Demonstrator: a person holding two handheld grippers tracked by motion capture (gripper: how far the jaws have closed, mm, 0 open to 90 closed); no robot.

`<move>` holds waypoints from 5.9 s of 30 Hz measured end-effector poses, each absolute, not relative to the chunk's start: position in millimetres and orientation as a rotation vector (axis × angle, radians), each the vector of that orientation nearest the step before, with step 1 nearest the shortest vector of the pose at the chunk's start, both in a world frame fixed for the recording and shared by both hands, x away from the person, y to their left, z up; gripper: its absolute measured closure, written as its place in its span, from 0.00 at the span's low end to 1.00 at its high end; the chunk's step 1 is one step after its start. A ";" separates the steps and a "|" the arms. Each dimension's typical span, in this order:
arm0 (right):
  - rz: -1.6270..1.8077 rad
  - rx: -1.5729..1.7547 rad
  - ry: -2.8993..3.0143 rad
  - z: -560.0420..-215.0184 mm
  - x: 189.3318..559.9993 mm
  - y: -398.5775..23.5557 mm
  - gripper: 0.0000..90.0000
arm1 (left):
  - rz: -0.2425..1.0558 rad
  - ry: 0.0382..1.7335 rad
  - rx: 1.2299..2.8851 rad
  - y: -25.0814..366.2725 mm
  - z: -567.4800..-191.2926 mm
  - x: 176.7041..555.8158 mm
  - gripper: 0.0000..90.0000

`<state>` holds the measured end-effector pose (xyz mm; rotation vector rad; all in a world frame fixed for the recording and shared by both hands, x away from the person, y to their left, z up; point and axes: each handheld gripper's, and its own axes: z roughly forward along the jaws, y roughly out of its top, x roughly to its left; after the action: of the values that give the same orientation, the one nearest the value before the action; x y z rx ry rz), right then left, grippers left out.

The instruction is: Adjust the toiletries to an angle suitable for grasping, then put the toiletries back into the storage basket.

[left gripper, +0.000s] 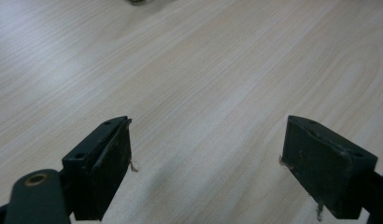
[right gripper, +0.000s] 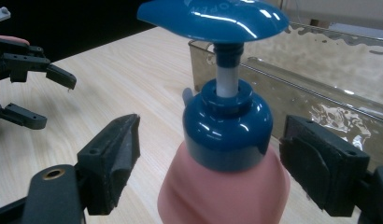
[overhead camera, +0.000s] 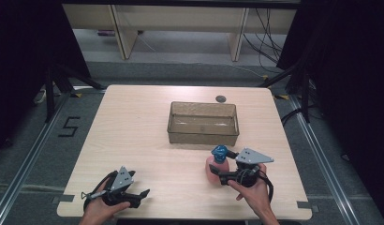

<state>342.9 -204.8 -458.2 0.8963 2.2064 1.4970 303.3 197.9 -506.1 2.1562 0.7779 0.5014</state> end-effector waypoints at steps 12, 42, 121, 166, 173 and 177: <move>1.509 0.930 2.214 -460.3 347.4 -197.0 0.26 | 0.489 0.779 2.144 197.2 -504.9 302.0 0.17; 1.442 0.876 2.171 -457.3 350.0 -195.5 0.57 | 0.496 0.770 2.147 197.5 -503.1 299.7 0.17; 1.463 0.858 2.097 -379.1 391.9 -190.2 0.60 | 0.478 0.773 2.137 199.6 -503.4 300.1 0.17; 1.440 1.011 1.967 -362.3 464.3 -199.3 0.60 | 0.488 0.777 2.130 200.0 -501.6 299.2 0.17; 1.438 1.049 1.949 -365.7 476.4 -202.7 0.60 | 0.487 0.777 2.129 200.2 -501.3 299.5 0.17; 1.428 1.067 1.946 -370.2 482.1 -203.6 0.60 | 0.482 0.783 2.115 199.3 -501.8 298.9 0.17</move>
<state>482.1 -203.6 -370.2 1.0674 1.9458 1.4282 298.9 199.3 -501.8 2.1146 0.7830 0.4821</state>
